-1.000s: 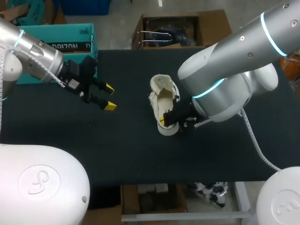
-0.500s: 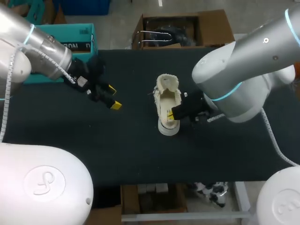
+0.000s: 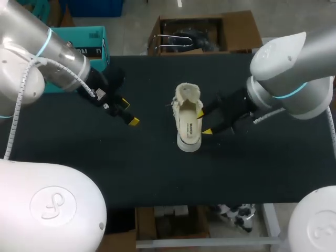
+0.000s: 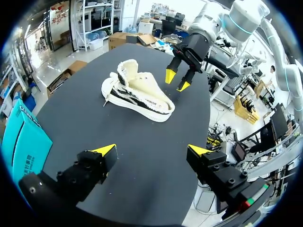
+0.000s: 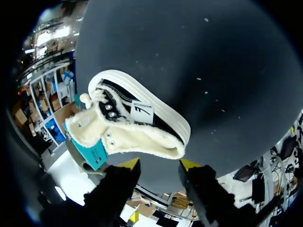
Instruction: Open the shoe tongue, take the insole out of the shoe, put the insole back into the shoe, and pack the shoe into the shoebox
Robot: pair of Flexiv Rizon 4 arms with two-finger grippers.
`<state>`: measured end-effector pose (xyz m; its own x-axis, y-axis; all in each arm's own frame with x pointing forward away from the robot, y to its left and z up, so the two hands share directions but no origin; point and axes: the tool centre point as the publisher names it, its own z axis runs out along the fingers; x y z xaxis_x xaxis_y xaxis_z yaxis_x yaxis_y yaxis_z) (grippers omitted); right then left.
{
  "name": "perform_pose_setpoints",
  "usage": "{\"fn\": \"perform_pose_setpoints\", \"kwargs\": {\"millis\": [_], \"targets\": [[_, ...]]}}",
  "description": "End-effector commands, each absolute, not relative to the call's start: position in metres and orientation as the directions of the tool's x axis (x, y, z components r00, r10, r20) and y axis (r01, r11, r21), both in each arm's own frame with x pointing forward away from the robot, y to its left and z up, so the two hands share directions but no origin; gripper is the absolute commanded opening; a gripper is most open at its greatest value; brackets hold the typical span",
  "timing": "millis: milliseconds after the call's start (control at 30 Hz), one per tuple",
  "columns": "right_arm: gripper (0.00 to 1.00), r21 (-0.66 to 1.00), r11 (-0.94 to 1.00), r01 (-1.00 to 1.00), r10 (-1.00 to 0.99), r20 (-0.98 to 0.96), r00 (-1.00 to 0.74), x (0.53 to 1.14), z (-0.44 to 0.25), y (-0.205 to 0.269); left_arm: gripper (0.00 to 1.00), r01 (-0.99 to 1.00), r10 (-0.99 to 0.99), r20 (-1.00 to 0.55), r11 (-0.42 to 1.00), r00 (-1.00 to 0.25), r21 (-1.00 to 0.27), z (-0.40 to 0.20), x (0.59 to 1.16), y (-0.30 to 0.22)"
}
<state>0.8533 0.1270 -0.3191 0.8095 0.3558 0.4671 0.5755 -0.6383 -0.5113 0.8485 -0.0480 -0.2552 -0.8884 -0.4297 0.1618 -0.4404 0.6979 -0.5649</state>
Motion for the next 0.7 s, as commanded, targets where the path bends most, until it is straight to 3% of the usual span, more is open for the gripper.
{"fn": "perform_pose_setpoints", "kwargs": {"millis": [33, 333, 467, 567, 700], "targets": [[1.0, -0.515, -0.566, 0.643, 0.414, 0.497, 0.763, 0.853, -0.316, 0.109, 1.0, -0.515, -0.52, 0.139, 0.703, -0.843, -0.49, -0.267, 0.838, -0.079], [1.0, -0.384, -0.47, 0.794, 0.619, 0.498, 0.607, 0.851, -0.303, 0.058, 1.0, -0.765, -0.768, 0.141, 0.567, -0.625, -0.306, -0.275, 0.833, -0.116], [1.0, -0.277, -0.276, 0.92, 0.789, 0.482, 0.381, 0.851, -0.293, 0.05, 1.0, -0.836, -0.823, 0.199, 0.476, -0.533, -0.274, -0.279, 0.839, -0.115], [1.0, -0.261, 0.064, 0.963, 0.929, 0.367, 0.037, 0.851, -0.293, 0.042, 1.0, -0.843, -0.836, 0.17, 0.475, -0.522, -0.254, -0.281, 0.843, -0.115], [1.0, -0.261, 0.064, 0.963, 0.929, 0.367, 0.037, 0.851, -0.293, 0.042, 1.0, -0.843, -0.836, 0.17, 0.475, -0.522, -0.254, -0.281, 0.843, -0.115]]}}
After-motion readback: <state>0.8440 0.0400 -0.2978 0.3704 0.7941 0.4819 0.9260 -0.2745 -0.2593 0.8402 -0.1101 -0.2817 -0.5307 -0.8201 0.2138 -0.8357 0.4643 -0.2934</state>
